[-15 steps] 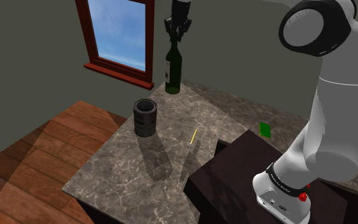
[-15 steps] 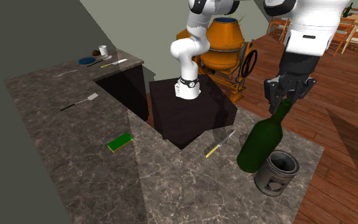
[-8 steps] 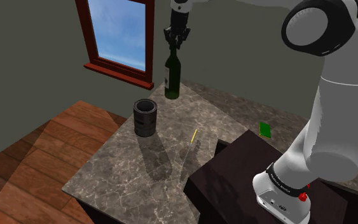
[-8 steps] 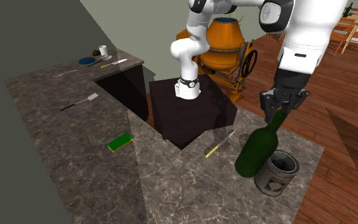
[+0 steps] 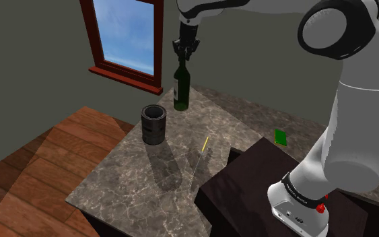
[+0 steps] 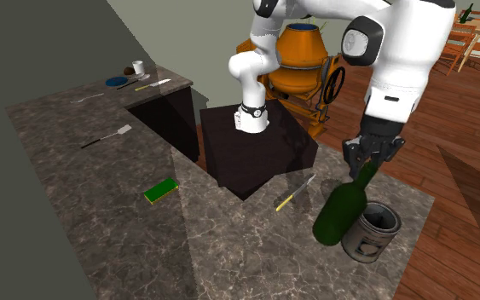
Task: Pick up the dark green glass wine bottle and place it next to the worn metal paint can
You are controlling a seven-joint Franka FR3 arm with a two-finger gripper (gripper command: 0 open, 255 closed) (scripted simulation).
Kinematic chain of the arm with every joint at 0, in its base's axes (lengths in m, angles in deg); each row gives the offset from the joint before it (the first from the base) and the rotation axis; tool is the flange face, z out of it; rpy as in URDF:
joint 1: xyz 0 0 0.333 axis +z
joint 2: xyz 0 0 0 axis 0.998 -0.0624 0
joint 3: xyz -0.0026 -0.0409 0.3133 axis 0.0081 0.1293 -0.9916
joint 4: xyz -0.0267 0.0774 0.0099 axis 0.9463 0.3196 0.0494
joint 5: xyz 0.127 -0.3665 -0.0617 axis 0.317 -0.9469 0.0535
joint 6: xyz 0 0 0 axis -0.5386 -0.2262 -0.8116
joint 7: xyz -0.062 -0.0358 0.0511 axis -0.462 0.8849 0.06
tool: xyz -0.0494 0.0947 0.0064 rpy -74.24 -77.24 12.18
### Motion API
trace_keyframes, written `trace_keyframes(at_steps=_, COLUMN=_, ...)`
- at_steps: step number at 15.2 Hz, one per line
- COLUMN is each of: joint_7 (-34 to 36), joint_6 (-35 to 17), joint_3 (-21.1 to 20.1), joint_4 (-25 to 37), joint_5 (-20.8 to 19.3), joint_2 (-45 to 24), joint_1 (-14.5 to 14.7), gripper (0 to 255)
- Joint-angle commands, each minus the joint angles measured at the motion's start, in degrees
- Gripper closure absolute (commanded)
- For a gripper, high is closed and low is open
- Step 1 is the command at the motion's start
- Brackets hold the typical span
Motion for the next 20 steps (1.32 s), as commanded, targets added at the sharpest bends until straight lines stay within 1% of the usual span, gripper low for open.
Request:
trace_keyframes(at_steps=1, joint_7=-0.06, joint_6=-1.38, joint_3=-0.02, joint_4=-1.0, joint_5=0.09, joint_2=-0.33, joint_1=-0.05, gripper=255)
trace_keyframes(at_steps=10, joint_7=-0.11, joint_6=-7.68, joint_3=-0.22, joint_4=-5.94, joint_5=0.44, joint_2=-1.72, joint_1=-0.01, gripper=255)
trace_keyframes(at_steps=20, joint_7=-0.3, joint_6=-14.22, joint_3=-0.57, joint_4=-9.92, joint_5=1.07, joint_2=-4.33, joint_1=-0.15, gripper=255)
